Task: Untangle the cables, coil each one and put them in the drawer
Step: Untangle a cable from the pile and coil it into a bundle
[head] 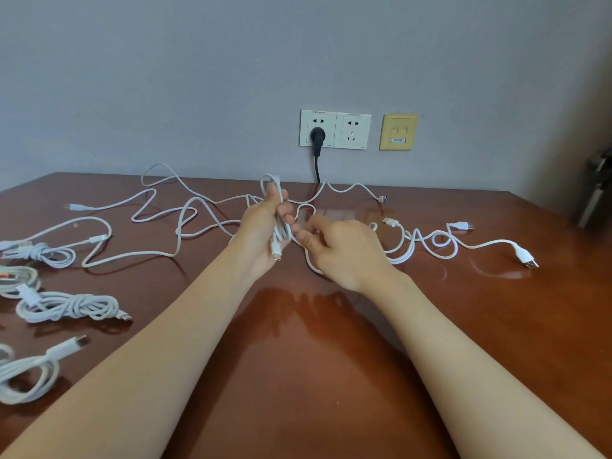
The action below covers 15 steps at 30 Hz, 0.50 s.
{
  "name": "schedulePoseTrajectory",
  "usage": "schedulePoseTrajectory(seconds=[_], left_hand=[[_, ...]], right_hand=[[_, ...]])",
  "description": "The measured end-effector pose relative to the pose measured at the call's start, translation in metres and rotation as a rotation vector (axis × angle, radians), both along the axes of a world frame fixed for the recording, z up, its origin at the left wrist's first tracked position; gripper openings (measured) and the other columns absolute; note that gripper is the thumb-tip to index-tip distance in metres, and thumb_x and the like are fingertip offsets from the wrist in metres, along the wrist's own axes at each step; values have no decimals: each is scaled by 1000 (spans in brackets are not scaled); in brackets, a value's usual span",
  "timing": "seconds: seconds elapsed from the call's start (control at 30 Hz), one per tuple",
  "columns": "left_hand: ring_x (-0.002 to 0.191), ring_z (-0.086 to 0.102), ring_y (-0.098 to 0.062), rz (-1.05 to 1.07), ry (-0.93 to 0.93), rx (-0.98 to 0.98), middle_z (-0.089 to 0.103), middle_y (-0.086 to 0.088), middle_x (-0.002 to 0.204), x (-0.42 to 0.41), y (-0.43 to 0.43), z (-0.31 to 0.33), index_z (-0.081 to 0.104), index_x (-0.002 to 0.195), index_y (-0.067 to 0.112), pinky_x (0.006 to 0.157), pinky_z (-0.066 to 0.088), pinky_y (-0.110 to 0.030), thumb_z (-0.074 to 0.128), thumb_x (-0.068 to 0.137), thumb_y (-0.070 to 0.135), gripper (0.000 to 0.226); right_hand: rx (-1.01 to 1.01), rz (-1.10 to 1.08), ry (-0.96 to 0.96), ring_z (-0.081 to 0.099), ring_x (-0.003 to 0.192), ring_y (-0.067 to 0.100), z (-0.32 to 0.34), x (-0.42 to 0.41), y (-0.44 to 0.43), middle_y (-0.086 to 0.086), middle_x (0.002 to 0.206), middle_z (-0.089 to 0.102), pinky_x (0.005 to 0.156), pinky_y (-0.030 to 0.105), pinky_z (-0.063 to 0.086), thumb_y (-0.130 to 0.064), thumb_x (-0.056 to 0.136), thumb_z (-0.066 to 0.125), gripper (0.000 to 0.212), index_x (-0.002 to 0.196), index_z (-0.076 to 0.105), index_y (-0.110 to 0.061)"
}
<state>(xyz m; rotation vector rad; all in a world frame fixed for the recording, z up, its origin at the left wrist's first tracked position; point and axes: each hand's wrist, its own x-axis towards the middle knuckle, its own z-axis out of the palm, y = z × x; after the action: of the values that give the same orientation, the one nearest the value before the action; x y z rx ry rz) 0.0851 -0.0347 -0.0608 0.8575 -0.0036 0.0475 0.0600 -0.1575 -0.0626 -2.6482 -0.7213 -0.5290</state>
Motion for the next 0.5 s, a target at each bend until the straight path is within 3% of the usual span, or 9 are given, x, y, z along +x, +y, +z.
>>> schedulePoseTrajectory(seconds=[0.1, 0.17, 0.23, 0.3, 0.37, 0.5], left_hand=[[45, 59, -7, 30, -19, 123, 60, 5, 47, -1, 1, -3, 45, 81, 12, 43, 48, -17, 33, 101, 30, 30], [67, 67, -10, -3, -63, 243, 73, -2, 71, -5, -3, -5, 47, 88, 11, 53, 55, -20, 31, 102, 29, 28], [77, 66, -11, -19, -92, 356, 71, -7, 87, -8, -6, -7, 46, 90, 12, 54, 53, -18, 30, 102, 29, 26], [72, 67, -10, -12, -89, 393, 72, -2, 80, -9, -7, -6, 46, 90, 13, 49, 51, -17, 31, 102, 28, 24], [61, 68, -8, 22, -63, 426, 73, 3, 69, -7, -6, -6, 48, 90, 11, 65, 53, -27, 33, 102, 28, 25], [62, 54, -21, 112, 26, 530, 53, 8, 39, 4, -2, -8, 50, 68, 12, 68, 42, -30, 39, 101, 26, 37]], right_hand=[[95, 44, 71, 52, 83, 28, 1, -4, 2, -3, 69, 54, 63, 33, 27, -44, 97, 38, 32, 73, 42, -23], [62, 76, 49, 54, 90, 32, -2, -5, 4, 6, 85, 63, 65, 34, 29, -40, 99, 35, 25, 88, 49, -22], [-49, 72, -17, 55, 95, 36, -5, -5, 7, 14, 99, 64, 65, 34, 24, -33, 100, 33, 24, 106, 49, -16], [-187, 53, -92, 56, 97, 37, -6, -5, 11, 15, 105, 62, 67, 32, 22, -23, 99, 33, 24, 118, 43, -13], [-334, 39, -159, 56, 99, 35, -5, -7, 17, 16, 111, 61, 71, 33, 25, -15, 93, 37, 36, 129, 36, -11], [-475, 50, -182, 54, 106, 34, -6, -6, 20, 16, 132, 47, 80, 36, 32, -12, 88, 41, 55, 140, 24, -7]])
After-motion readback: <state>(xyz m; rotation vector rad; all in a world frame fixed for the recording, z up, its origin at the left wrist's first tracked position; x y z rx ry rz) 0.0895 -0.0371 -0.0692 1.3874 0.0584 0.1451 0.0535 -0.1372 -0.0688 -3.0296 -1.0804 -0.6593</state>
